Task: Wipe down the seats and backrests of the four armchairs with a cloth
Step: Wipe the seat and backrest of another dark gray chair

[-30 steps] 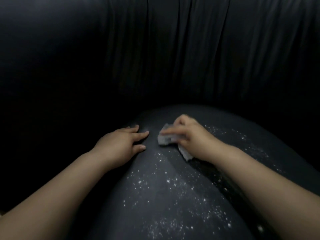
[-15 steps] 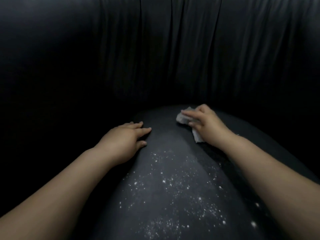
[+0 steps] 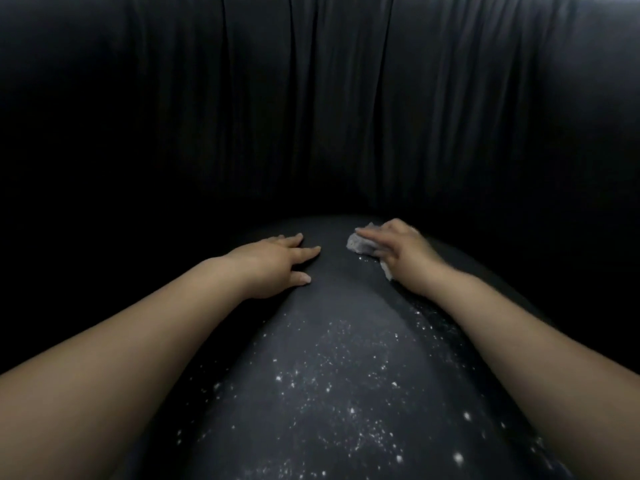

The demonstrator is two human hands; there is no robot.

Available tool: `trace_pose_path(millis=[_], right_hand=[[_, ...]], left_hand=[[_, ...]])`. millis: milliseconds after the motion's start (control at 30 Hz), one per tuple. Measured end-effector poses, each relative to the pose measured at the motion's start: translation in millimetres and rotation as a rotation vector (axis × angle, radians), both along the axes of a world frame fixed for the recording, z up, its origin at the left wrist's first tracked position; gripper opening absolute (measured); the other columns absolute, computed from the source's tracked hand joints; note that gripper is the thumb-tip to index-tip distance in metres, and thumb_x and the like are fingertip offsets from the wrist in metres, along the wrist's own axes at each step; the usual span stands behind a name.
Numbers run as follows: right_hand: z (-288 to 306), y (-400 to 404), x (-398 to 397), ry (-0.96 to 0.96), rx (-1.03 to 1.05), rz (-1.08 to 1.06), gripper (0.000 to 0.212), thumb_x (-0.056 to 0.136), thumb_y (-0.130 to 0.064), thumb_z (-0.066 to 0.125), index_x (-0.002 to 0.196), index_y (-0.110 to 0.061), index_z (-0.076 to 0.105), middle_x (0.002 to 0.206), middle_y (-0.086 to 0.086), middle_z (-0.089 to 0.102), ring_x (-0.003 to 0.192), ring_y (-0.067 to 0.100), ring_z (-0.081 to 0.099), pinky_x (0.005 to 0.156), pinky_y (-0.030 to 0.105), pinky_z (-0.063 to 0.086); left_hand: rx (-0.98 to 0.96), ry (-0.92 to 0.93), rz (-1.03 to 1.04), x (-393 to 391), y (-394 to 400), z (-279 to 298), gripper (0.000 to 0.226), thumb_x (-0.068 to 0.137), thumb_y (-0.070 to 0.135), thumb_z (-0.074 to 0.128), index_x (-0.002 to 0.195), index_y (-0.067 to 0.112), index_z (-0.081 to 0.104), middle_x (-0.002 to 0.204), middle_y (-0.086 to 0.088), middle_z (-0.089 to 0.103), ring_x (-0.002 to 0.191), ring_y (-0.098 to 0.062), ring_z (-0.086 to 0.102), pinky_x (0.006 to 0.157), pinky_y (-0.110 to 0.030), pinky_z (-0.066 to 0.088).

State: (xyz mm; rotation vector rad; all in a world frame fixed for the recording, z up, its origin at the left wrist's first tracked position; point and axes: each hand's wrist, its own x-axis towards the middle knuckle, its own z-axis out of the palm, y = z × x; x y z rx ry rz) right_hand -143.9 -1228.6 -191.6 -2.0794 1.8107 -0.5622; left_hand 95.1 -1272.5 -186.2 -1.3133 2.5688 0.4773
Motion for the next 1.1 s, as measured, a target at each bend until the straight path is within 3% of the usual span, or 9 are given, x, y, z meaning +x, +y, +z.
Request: trace_pose_path(millis=[167, 300, 400, 467, 633, 700, 867, 1000, 1100], right_hand=[[-3, 51, 2, -0.072, 0.111, 0.335, 0.066, 0.086, 0.003, 0.055, 0.12, -0.054, 0.056, 0.104, -0.021, 0.044, 0.104, -0.002, 0.046, 0.092, 0.008, 0.032], [5, 6, -10, -0.105, -0.109, 0.081, 0.046, 0.088, 0.002, 0.058, 0.126, -0.024, 0.06, 0.1, 0.006, 0.048, 0.102, 0.023, 0.051, 0.095, 0.02, 0.035], [-2, -18, -12, -0.023, 0.021, -0.095, 0.04, 0.093, -0.011, 0.057, 0.128, -0.031, 0.056, 0.106, -0.001, 0.044, 0.113, 0.021, 0.047, 0.105, 0.031, 0.034], [-10, -5, -12, -0.052, 0.061, -0.026, 0.04, 0.092, -0.012, 0.058, 0.124, -0.036, 0.058, 0.103, -0.004, 0.044, 0.109, 0.018, 0.047, 0.104, 0.035, 0.036], [1, 18, -11, -0.122, 0.115, 0.208, 0.043, 0.088, -0.007, 0.064, 0.117, -0.039, 0.064, 0.097, -0.008, 0.046, 0.097, 0.005, 0.049, 0.087, 0.002, 0.031], [2, -3, -9, -0.084, 0.01, 0.1, 0.039, 0.091, -0.007, 0.058, 0.124, -0.027, 0.061, 0.099, -0.003, 0.042, 0.096, 0.013, 0.047, 0.083, 0.007, 0.033], [-6, -15, 7, 0.06, 0.05, -0.011, 0.038, 0.095, -0.015, 0.052, 0.13, -0.029, 0.056, 0.118, 0.007, 0.048, 0.113, 0.024, 0.047, 0.097, 0.028, 0.038], [-1, 37, 10, -0.09, 0.162, 0.283, 0.04, 0.089, -0.013, 0.063, 0.119, -0.039, 0.063, 0.102, -0.005, 0.048, 0.099, 0.004, 0.048, 0.091, 0.008, 0.034], [9, 22, -9, -0.074, 0.042, 0.169, 0.036, 0.088, -0.007, 0.063, 0.119, -0.025, 0.065, 0.101, 0.005, 0.048, 0.097, 0.015, 0.051, 0.091, 0.018, 0.037]], left_hand=[[0.006, 0.054, 0.015, 2, -4, -14, 0.063, 0.097, 0.048, 0.044, 0.149, 0.045, 0.01, 0.162, 0.005, -0.002, 0.148, -0.02, -0.002, 0.12, -0.039, 0.009], [-0.004, 0.08, 0.028, 2, -6, -18, 0.062, 0.096, 0.049, 0.047, 0.148, 0.048, 0.013, 0.161, 0.008, 0.001, 0.148, -0.018, -0.001, 0.12, -0.038, 0.009], [-0.006, 0.098, 0.04, 3, -4, -18, 0.062, 0.096, 0.048, 0.047, 0.148, 0.048, 0.013, 0.161, 0.008, 0.001, 0.148, -0.017, -0.001, 0.12, -0.039, 0.009], [-0.005, 0.104, 0.04, 3, -3, -18, 0.062, 0.096, 0.047, 0.047, 0.148, 0.047, 0.014, 0.161, 0.007, 0.001, 0.148, -0.018, -0.002, 0.12, -0.039, 0.009], [0.011, 0.099, 0.053, 1, -4, -15, 0.062, 0.097, 0.045, 0.047, 0.148, 0.047, 0.014, 0.161, 0.008, 0.0, 0.148, -0.017, -0.003, 0.12, -0.038, 0.008], [0.006, 0.106, 0.052, 1, -3, -15, 0.062, 0.097, 0.044, 0.048, 0.149, 0.045, 0.015, 0.161, 0.006, 0.0, 0.148, -0.018, -0.002, 0.12, -0.037, 0.006], [-0.003, 0.124, 0.059, 3, -1, -18, 0.061, 0.098, 0.042, 0.047, 0.149, 0.043, 0.014, 0.162, 0.004, 0.001, 0.148, -0.02, -0.003, 0.119, -0.033, 0.002], [0.001, 0.098, 0.061, 2, -2, -16, 0.061, 0.098, 0.042, 0.046, 0.15, 0.042, 0.014, 0.162, 0.003, 0.001, 0.148, -0.021, -0.003, 0.12, -0.034, 0.003], [0.0, 0.077, 0.057, 1, -3, -14, 0.062, 0.097, 0.043, 0.046, 0.15, 0.042, 0.014, 0.162, 0.002, 0.001, 0.148, -0.022, -0.002, 0.119, -0.034, 0.003]])
